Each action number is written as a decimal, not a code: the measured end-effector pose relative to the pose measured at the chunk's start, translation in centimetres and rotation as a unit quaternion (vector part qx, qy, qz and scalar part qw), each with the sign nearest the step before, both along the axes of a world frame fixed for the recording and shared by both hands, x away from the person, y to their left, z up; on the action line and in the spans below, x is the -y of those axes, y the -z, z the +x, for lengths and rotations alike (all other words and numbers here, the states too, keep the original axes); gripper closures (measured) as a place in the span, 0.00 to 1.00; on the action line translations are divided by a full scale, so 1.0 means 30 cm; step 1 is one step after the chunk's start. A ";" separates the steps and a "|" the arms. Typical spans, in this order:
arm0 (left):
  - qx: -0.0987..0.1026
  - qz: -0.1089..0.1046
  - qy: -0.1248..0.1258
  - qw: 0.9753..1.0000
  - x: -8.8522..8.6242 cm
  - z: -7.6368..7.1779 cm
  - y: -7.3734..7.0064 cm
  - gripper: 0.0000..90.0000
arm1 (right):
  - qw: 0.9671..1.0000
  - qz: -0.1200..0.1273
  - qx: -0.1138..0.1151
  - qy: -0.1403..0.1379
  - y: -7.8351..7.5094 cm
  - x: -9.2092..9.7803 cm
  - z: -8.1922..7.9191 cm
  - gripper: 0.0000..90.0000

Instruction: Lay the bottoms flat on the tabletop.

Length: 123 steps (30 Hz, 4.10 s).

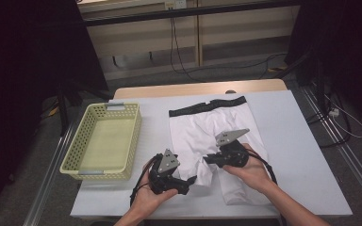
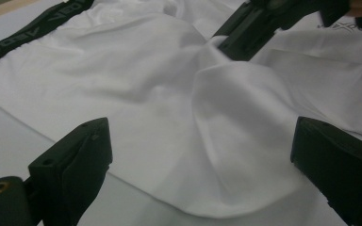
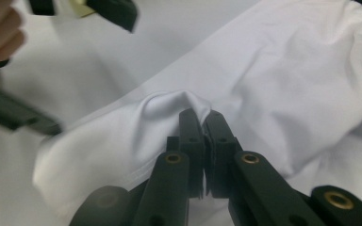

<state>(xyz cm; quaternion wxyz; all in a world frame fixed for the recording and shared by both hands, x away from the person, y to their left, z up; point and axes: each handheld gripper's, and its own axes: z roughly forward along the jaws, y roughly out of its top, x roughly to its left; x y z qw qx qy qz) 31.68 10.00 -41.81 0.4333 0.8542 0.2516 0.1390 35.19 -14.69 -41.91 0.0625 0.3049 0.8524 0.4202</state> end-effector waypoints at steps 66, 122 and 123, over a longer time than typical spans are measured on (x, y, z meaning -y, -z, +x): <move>-0.032 0.035 -0.070 0.996 -0.036 0.088 0.058 0.11 | 0.999 0.033 0.030 0.024 -0.063 0.105 -0.098 1.00; 0.021 -0.099 -0.032 0.994 -0.153 0.046 -0.186 0.98 | 0.998 0.006 0.053 0.022 -0.036 0.092 -0.094 0.72; 0.023 -0.097 -0.032 0.995 -0.152 0.042 -0.189 0.98 | 0.998 0.001 0.050 0.021 -0.029 0.084 -0.089 0.70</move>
